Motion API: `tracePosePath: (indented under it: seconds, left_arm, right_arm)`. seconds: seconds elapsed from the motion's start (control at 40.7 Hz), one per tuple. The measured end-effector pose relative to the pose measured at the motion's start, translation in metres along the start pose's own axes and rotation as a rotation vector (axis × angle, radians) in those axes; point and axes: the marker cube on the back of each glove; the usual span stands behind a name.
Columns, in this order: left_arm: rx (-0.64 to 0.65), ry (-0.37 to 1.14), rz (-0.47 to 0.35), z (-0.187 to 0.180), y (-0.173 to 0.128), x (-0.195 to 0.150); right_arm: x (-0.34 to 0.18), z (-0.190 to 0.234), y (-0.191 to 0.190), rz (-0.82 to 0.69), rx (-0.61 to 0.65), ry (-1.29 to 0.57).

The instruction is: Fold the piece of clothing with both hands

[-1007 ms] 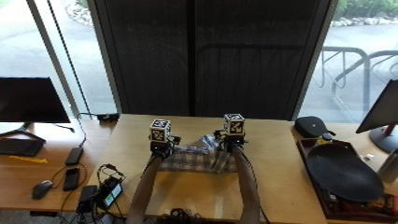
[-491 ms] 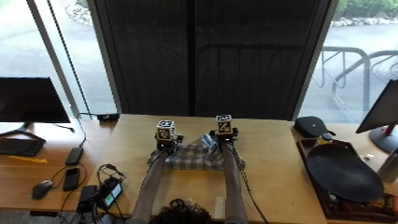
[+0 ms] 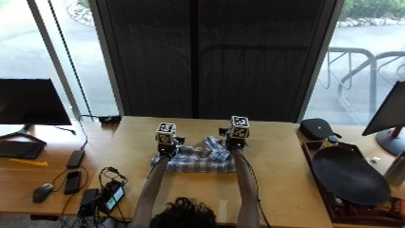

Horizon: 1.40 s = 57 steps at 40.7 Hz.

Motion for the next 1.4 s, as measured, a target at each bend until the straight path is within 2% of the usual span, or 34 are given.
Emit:
tracePosePath:
  seconds: [0.098, 0.147, 0.196, 0.27, 0.319, 0.393, 0.467, 0.54, 0.589, 0.663, 0.786, 0.835, 0.933, 0.982, 1.105, 1.154, 1.252, 1.351, 1.4]
  left_arm:
    - [0.28, -0.124, -0.052, -0.017, 0.011, -0.013]
    - [0.393, -0.198, -0.086, -0.019, 0.018, -0.018]
    - [0.436, -0.283, -0.118, -0.016, 0.025, -0.024]
    - [0.403, -0.375, -0.136, 0.001, 0.033, -0.025]
    - [0.343, -0.36, -0.116, 0.018, 0.036, -0.019]
    - [0.163, -0.239, -0.11, 0.043, 0.047, -0.008]
    - [0.022, -0.038, -0.082, 0.061, 0.053, 0.001]
    - [0.01, 0.119, -0.042, 0.072, 0.045, 0.006]
    - [0.0, 0.151, -0.042, 0.076, 0.044, 0.006]
    - [-0.044, 0.161, -0.04, 0.084, 0.044, 0.005]
    - [-0.032, 0.18, 0.004, 0.09, 0.038, 0.007]
    - [-0.007, 0.171, 0.008, 0.091, 0.035, 0.005]
    - [0.089, -0.017, -0.119, 0.092, 0.024, -0.021]
    - [0.103, -0.052, -0.141, 0.092, 0.022, -0.026]
    - [0.09, 0.039, -0.093, 0.093, 0.021, -0.013]
    - [0.093, 0.067, -0.071, 0.092, 0.021, -0.009]
    - [0.016, 0.221, 0.045, 0.088, 0.03, 0.011]
    - [-0.042, 0.191, -0.03, 0.084, 0.03, 0.004]
    - [-0.015, 0.224, -0.019, 0.079, 0.023, 0.003]
  right_arm:
    - [-0.001, -0.037, 0.029, 0.062, 0.185, 0.002]
    - [0.016, -0.046, 0.049, 0.206, 0.214, 0.102]
    - [0.041, -0.044, 0.068, 0.361, 0.177, 0.224]
    - [0.064, -0.035, 0.101, 0.464, 0.099, 0.368]
    - [0.062, -0.041, 0.128, 0.494, 0.066, 0.453]
    - [0.059, -0.041, 0.153, 0.506, 0.003, 0.487]
    - [0.06, -0.022, 0.154, 0.407, -0.066, 0.344]
    - [0.063, -0.003, 0.15, 0.3, -0.122, 0.19]
    - [0.067, 0.005, 0.152, 0.287, -0.175, 0.156]
    - [0.058, 0.024, 0.153, 0.161, -0.29, 0.018]
    - [0.058, 0.044, 0.156, 0.162, -0.411, 0.078]
    - [0.061, 0.046, 0.158, 0.233, -0.433, 0.178]
    - [0.074, 0.043, 0.154, 0.367, -0.361, 0.427]
    - [0.077, 0.039, 0.151, 0.398, -0.321, 0.487]
    - [0.061, 0.032, 0.124, 0.291, -0.221, 0.34]
    - [0.061, 0.016, 0.116, 0.371, -0.163, 0.406]
    - [0.044, -0.019, 0.094, 0.486, -0.03, 0.495]
    - [0.002, -0.04, 0.069, 0.467, 0.028, 0.507]
    - [-0.019, -0.046, 0.053, 0.435, 0.073, 0.555]
